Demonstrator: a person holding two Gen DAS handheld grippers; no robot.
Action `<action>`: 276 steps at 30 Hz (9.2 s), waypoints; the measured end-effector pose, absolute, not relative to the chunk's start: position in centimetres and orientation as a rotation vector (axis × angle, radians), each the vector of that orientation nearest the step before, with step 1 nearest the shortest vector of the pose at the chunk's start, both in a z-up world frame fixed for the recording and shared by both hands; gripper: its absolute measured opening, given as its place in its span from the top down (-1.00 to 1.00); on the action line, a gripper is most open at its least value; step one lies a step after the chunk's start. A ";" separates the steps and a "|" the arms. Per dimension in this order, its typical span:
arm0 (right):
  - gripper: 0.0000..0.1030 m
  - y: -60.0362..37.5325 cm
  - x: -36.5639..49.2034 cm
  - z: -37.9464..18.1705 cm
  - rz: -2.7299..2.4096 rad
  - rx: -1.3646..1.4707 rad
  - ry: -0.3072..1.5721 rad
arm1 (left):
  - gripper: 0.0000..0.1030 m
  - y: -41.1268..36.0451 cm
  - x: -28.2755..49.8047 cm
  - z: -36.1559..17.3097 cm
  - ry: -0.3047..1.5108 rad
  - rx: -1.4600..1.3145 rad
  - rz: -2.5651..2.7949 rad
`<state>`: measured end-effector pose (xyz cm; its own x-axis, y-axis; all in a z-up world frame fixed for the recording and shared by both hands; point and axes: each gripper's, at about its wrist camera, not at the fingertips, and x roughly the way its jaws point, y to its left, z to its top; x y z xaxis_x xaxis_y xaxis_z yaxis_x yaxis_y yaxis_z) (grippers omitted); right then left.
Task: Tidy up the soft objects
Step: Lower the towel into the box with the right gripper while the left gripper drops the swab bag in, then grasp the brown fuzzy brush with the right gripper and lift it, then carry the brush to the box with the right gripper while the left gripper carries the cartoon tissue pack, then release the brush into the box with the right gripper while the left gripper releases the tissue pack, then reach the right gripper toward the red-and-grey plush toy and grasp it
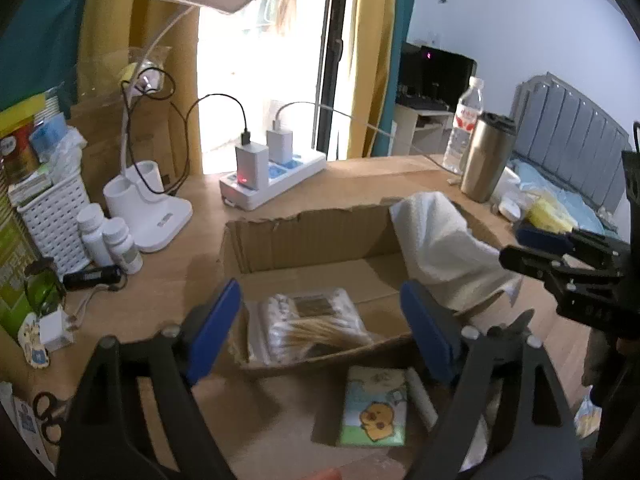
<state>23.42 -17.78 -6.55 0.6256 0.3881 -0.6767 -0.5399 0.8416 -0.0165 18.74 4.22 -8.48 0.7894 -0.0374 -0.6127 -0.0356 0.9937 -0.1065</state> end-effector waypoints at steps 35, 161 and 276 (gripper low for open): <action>-0.17 -19.8 15.1 -6.3 0.531 -0.196 0.684 | -0.93 1.3 11.5 -8.1 0.625 -0.163 -0.085; 0.50 -18.4 20.6 -1.8 0.645 -0.168 0.527 | 0.06 0.6 16.6 -6.1 0.651 -0.068 -0.147; 0.09 -19.3 12.9 -7.4 0.566 -0.169 0.662 | -0.66 0.0 9.9 -8.7 0.644 -0.218 -0.157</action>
